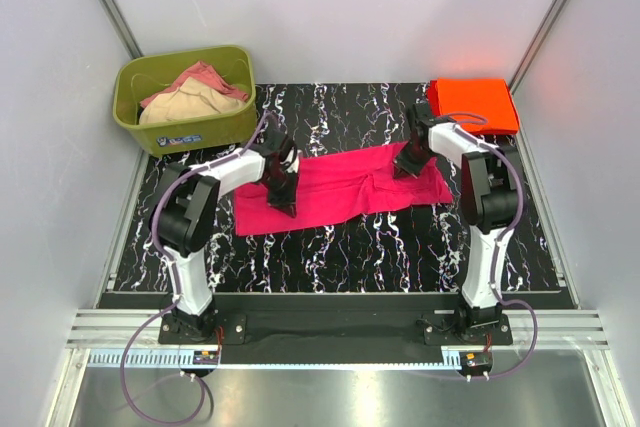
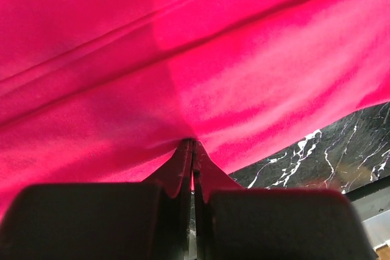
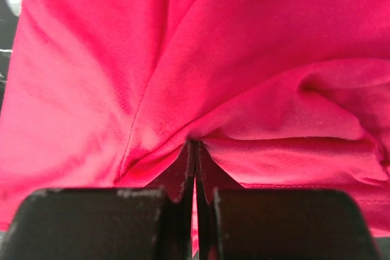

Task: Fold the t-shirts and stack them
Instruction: Fold the tshirt

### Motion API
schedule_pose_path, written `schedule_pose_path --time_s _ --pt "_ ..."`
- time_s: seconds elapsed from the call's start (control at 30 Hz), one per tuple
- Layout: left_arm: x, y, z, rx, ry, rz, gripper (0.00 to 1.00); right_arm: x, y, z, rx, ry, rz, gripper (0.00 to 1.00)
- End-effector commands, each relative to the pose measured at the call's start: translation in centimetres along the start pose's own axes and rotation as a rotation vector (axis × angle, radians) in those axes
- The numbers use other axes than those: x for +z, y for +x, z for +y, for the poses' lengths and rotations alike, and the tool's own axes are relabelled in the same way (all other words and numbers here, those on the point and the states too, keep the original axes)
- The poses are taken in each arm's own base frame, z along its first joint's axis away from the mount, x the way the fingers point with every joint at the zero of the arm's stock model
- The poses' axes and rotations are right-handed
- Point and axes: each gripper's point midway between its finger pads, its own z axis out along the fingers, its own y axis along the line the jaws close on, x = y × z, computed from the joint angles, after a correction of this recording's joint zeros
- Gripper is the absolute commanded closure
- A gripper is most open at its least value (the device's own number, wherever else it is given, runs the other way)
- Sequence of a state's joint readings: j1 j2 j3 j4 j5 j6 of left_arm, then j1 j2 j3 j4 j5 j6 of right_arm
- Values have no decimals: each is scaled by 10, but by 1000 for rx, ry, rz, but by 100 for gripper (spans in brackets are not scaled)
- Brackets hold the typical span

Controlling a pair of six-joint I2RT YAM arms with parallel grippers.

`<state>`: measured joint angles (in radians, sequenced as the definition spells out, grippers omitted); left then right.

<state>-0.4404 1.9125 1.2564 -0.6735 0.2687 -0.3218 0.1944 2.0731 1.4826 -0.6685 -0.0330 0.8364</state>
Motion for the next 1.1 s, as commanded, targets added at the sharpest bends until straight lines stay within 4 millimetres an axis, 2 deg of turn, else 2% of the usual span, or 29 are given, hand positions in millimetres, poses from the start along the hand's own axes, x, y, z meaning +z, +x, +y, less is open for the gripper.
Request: schedule_pose_path --time_s 0.0,0.13,0.2,0.23,0.3,0.33,0.37,0.4,0.43,0.47,0.53,0.57,0.63,0.67,0.73,0.83,0.9,1.07 --pt "-9 6 5 -8 -30 -30 96 24 -10 12 -74 18 -72 100" --pt "-51 -14 -24 14 69 -145 77 34 -27 28 -167 -5 -115 100" --pt "-79 -33 -33 37 75 -238 69 34 -49 48 -227 -27 -171 100" --pt "-86 -38 -32 38 68 -264 66 28 -56 56 -252 -45 -193 100" --pt "-95 -49 -28 33 58 -292 63 34 -66 64 -304 -53 -212 100" --pt "-100 -59 -19 15 44 -313 61 27 -78 80 -352 -83 -247 100" --pt "-94 -62 -12 0 29 -304 59 37 -81 83 -382 -87 -245 100" --pt "-93 -68 1 -26 11 -307 59 39 -85 90 -406 -100 -252 100" --pt "-93 -77 10 -35 -18 -320 59 32 -96 105 -448 -130 -287 100" --pt "-83 -79 23 -55 -51 -302 59 42 -97 105 -467 -128 -281 100" --pt "-83 -95 46 -66 -131 -336 60 38 -106 120 -509 -161 -304 100" --pt "-74 -98 55 -65 -159 -323 61 43 -105 121 -515 -165 -299 100" --pt "-73 -114 70 -53 -219 -352 67 43 -106 127 -542 -187 -299 100" --pt "-66 -115 76 -51 -237 -337 69 44 -106 128 -548 -193 -297 100" --pt "-68 -126 91 -53 -311 -360 79 43 -103 132 -564 -216 -285 100" --pt "-56 -127 103 -66 -344 -335 90 40 -102 136 -576 -239 -281 100" --pt "-44 -122 108 -70 -359 -296 92 39 -102 138 -584 -247 -281 100" --pt "-18 -90 107 -132 -319 -180 94 41 -105 142 -588 -256 -285 100"
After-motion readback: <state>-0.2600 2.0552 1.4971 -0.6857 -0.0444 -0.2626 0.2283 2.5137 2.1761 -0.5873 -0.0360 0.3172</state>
